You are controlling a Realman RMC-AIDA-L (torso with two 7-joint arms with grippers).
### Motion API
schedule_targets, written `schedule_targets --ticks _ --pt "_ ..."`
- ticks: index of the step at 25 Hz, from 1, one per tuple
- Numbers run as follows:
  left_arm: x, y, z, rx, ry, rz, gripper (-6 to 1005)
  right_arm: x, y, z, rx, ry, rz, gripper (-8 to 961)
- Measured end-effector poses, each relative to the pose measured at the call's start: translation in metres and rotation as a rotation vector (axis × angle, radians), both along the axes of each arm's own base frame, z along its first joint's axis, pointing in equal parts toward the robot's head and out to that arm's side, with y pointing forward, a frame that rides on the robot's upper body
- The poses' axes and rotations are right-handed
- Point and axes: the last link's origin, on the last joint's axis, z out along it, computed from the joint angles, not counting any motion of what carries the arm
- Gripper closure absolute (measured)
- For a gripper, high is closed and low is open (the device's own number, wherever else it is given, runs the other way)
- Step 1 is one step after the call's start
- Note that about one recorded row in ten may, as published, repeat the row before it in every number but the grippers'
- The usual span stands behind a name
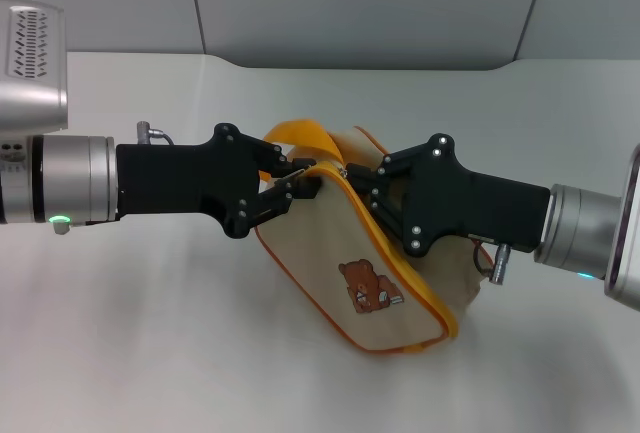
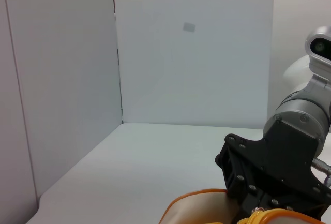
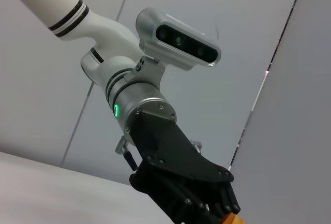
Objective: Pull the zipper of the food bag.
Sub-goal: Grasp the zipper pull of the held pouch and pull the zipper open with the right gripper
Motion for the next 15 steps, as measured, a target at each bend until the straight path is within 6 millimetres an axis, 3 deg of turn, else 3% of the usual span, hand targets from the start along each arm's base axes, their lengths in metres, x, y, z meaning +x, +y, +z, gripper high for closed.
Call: schedule_targets --ticks 7,9,11,15 --pt "-0.004 0.001 0.001 0.017 -0.003 0.022 867 0.008 -0.008 -0.003 -0.032 -0.048 0.014 951" --pt "-0.008 0.002 0.003 0.037 -0.006 0.043 867 0.021 -0.018 -0.001 -0.04 -0.07 0.009 947" --pt "-0.013 0.003 0.005 0.058 -0.012 0.067 868 0.046 -0.037 0.012 -0.022 -0.085 -0.026 944" --pt "-0.02 0.003 0.007 0.077 -0.03 0.111 868 0.069 -0.058 0.028 -0.025 -0.099 -0.073 938"
